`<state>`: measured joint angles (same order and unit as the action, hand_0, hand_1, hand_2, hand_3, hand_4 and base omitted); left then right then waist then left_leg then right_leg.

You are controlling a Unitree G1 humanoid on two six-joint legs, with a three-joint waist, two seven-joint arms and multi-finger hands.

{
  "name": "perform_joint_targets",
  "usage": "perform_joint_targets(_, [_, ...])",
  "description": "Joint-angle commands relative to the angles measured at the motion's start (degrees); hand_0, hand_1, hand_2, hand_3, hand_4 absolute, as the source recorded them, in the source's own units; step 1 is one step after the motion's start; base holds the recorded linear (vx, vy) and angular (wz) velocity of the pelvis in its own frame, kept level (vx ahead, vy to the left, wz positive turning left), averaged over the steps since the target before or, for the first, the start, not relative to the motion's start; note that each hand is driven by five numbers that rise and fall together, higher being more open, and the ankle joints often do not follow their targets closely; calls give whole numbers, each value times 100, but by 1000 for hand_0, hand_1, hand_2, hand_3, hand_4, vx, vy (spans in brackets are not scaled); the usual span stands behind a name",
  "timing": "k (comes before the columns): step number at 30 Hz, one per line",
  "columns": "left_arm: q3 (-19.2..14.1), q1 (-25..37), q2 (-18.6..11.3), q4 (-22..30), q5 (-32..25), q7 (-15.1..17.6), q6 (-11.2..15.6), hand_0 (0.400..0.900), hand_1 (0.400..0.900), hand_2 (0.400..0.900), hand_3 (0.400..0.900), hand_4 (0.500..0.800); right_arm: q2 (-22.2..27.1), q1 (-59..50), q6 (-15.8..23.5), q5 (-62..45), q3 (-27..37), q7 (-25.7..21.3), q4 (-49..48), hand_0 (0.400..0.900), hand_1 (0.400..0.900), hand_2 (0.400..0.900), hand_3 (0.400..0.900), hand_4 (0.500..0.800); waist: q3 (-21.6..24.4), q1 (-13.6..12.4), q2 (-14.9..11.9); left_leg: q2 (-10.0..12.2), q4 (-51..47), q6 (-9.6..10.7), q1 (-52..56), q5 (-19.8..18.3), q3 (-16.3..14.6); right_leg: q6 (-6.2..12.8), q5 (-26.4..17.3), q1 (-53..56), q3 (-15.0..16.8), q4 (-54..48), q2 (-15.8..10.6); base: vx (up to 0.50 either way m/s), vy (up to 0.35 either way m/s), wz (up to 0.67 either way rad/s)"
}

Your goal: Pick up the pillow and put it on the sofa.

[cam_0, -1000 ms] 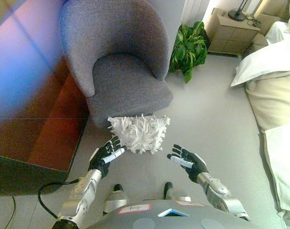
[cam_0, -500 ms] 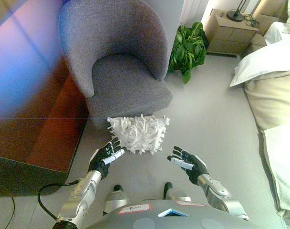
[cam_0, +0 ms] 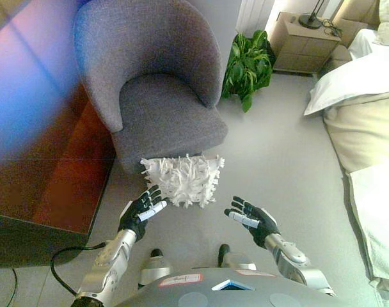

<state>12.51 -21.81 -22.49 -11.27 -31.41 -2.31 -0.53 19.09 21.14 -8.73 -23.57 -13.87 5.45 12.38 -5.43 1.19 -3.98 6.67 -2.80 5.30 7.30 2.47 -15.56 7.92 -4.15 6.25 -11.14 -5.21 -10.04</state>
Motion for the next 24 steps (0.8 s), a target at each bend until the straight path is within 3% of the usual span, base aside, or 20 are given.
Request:
perform_joint_targets(1, [-170,264,-8,517,-32,-117,505,900,900,900,900,800,301,-303,311,-16,86,67,-421,900,900,900,900,800,-247,-25,-40,165,2031,-102,-635,-235,374,-361,173,9,-132,98,393,-27,-112,-19])
perform_joint_targets(2, [-151,290,-21,483,-79,-108,539,900,900,900,900,800,366,-314,341,-56,101,64,-401,900,900,900,900,800,-353,-30,-60,290,2586,-55,-871,-103,462,-434,164,13,-139,137,401,-2,-95,-20])
perform_joint_targets(4, [-137,321,0,442,-166,-124,569,900,900,900,900,800,463,-346,377,-150,124,72,-335,900,900,900,900,800,-454,-42,-116,322,3386,-71,-1254,15,639,-539,154,-17,-154,234,379,48,-65,-21])
perform_joint_targets(6, [-167,278,2,472,-253,-153,557,900,900,900,900,800,493,-328,410,-141,144,119,-289,900,900,900,900,800,-512,-64,-104,300,3408,-123,-1371,31,668,-555,193,22,-90,288,401,134,49,-19])
perform_joint_targets(10, [-237,137,51,508,-412,-161,538,900,900,900,900,800,473,-257,379,-24,120,196,-337,900,900,900,900,800,-576,-112,93,323,1964,-97,-1240,351,511,-483,492,192,119,381,586,243,148,-18])
perform_joint_targets(13, [-206,86,75,475,-453,-237,685,900,900,900,900,800,490,-86,417,72,149,264,-400,900,900,900,900,800,-608,-225,350,359,489,133,-1360,1113,471,-463,757,544,329,352,831,378,200,-32])
perform_joint_targets(16, [-131,21,111,441,-371,-303,822,900,900,900,900,800,543,6,538,68,157,303,-379,900,900,900,900,800,-684,-369,412,364,337,242,-1748,1511,543,-544,1001,890,517,375,926,367,149,-43])
perform_joint_targets(18, [-115,57,113,434,-359,-276,890,900,900,900,900,800,573,-73,609,51,109,334,-332,900,900,900,900,800,-733,-392,388,373,474,178,-1837,1324,475,-558,1076,889,481,449,864,261,142,-36])
perform_joint_targets(19, [-115,112,121,411,-349,-194,880,900,900,900,900,800,562,-126,617,84,89,367,-295,900,900,900,900,800,-749,-357,358,417,528,111,-1802,1137,231,-549,1091,873,370,506,793,336,166,-22])
perform_joint_targets(22, [-222,241,50,407,-506,-86,818,900,900,900,900,800,538,-120,467,-44,130,364,-354,900,900,900,900,800,-732,-328,220,305,617,-9,-1680,655,45,-389,1303,1041,133,758,547,360,178,-19])
perform_joint_targets(24, [-201,285,-93,479,-407,-133,889,900,900,900,900,800,480,-113,491,50,68,516,-424,900,900,900,900,800,-671,-316,153,145,410,-278,-1426,329,-163,-211,1450,1023,2,1192,384,288,182,-2])
